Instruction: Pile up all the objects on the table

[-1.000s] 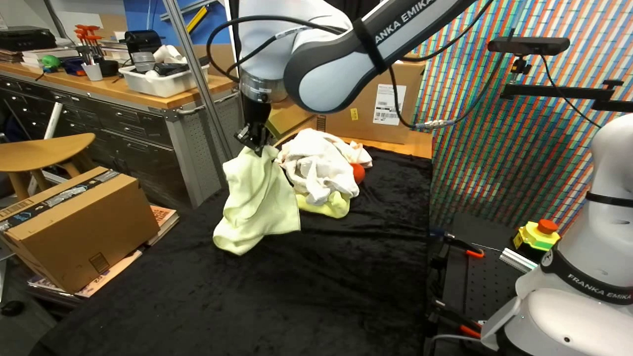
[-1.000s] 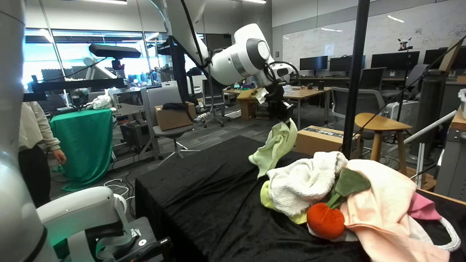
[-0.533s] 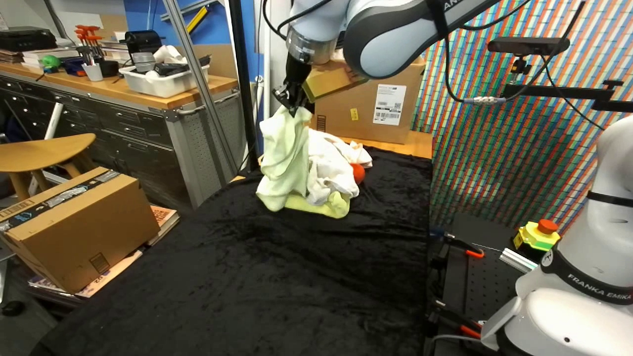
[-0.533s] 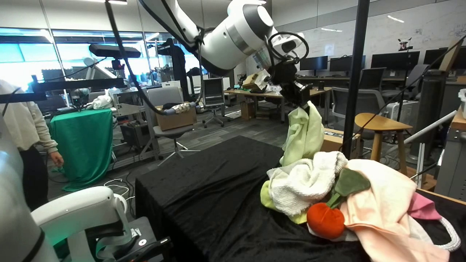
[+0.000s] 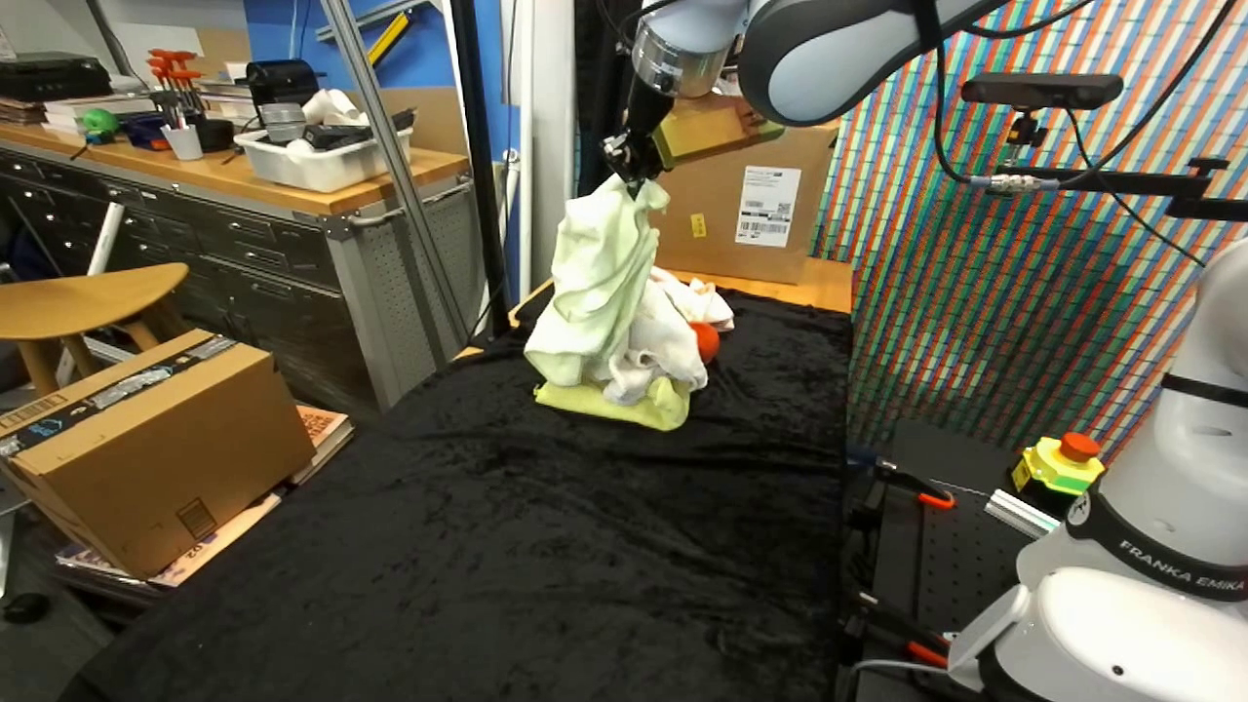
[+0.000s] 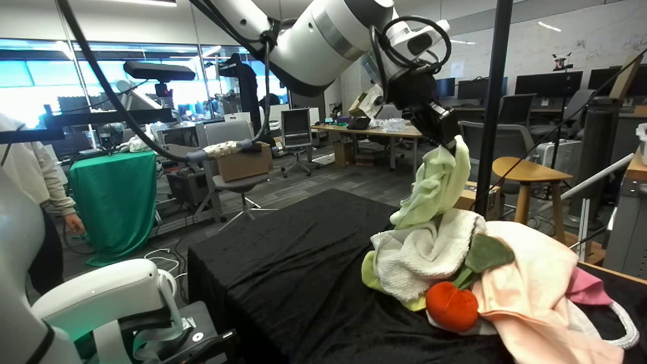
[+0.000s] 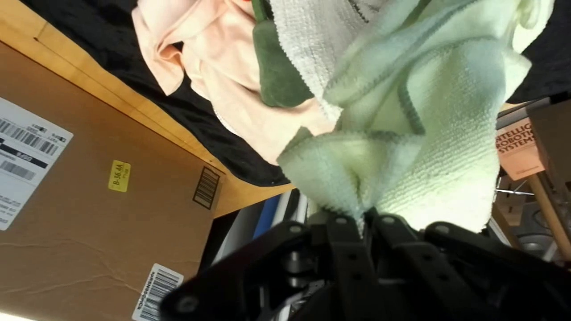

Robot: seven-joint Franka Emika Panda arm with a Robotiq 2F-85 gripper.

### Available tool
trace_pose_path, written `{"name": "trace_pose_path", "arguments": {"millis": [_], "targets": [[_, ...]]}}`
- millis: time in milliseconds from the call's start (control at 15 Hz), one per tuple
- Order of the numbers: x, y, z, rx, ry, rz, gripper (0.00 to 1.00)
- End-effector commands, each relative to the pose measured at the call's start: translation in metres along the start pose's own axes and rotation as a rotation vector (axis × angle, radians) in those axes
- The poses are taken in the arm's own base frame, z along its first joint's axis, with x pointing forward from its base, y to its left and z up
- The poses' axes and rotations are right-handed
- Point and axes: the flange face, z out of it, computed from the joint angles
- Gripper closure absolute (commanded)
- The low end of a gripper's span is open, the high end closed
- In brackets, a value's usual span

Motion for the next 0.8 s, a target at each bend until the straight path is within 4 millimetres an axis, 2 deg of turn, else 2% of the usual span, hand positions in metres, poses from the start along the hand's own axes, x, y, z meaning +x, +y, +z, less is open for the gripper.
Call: {"name": "trace_pose_path", "arguments": {"millis": [0,267,533,600,733], "targets": [[-0.001,0.015,-0.002,-0.022,-0.009,0.017,0.64],[-0.005,0.025,0.002,-0.035,-0.029,0.018,0.35],[-0.013,0.03,-0.007,-0.042,-0.062,-0.006,0.05],[-0.018,0.028,-0.013,-0.041,-0.083,-0.032,0.0],[-0.035,0.02,-0.027,0.01,-0.161,-0.124,0.0]]}}
